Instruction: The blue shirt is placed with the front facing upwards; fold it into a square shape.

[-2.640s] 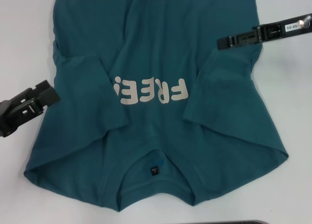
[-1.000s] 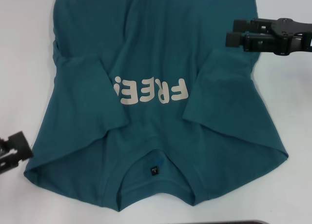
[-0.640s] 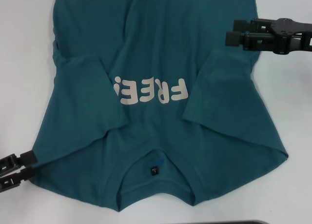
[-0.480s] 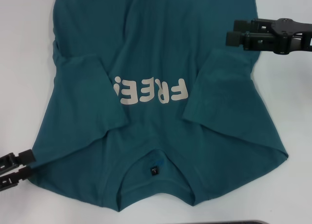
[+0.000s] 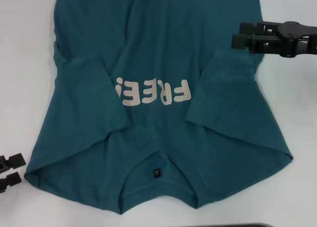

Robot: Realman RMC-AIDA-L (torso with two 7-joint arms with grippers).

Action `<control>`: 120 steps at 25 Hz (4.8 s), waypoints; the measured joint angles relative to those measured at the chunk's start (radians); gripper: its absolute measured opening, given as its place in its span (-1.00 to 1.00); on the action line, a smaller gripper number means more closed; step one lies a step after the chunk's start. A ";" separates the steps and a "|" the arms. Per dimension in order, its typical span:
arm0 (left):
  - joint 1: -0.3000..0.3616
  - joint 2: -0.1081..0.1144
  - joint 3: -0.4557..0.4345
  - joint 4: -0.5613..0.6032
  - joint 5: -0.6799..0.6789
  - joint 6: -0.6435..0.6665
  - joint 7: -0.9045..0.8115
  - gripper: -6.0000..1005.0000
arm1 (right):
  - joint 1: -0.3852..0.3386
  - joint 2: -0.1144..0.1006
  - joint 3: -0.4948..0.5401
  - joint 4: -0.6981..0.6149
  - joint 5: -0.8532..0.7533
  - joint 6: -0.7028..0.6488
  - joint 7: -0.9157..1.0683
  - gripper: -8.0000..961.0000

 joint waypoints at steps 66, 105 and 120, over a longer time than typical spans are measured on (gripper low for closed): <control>-0.147 -0.041 0.010 0.007 0.129 -0.112 -0.117 0.79 | 0.002 -0.002 0.029 0.001 0.006 -0.001 0.014 0.78; -0.148 -0.061 0.006 -0.082 0.118 0.004 -0.042 -0.93 | 0.057 -0.132 0.050 -0.053 -0.323 -0.048 0.368 0.78; -0.167 -0.063 0.009 -0.081 0.117 0.002 -0.044 -0.93 | 0.067 -0.160 0.060 -0.068 -0.470 -0.174 0.420 0.78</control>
